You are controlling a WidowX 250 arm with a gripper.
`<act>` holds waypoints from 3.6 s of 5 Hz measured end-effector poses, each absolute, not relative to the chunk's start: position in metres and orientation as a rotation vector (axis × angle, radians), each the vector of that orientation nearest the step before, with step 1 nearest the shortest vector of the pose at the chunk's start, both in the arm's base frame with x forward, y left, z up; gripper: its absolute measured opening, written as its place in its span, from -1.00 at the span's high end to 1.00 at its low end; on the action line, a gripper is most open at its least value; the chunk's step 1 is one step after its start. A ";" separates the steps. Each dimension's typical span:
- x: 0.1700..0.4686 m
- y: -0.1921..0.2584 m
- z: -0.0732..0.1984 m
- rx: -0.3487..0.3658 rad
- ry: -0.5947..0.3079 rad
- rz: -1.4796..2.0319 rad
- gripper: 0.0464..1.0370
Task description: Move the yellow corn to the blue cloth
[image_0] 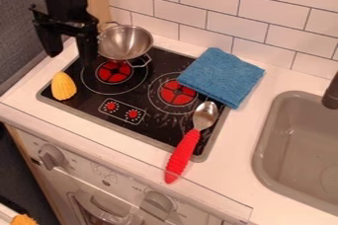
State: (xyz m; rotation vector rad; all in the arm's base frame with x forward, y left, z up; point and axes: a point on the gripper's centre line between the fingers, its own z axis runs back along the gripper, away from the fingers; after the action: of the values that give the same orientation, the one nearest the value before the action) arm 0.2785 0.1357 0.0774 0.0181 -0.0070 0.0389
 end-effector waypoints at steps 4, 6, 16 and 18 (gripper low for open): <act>0.266 0.165 0.022 0.032 -0.002 0.185 -0.93; 0.268 0.162 0.017 0.028 0.010 0.206 -0.25; 0.373 -0.025 0.037 -0.037 0.031 -0.327 -0.93; 0.363 -0.032 0.067 -0.034 -0.038 -0.338 -0.93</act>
State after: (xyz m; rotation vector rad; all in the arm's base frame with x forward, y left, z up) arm 0.3632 -0.0321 0.0667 -0.0338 -0.0377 -0.3380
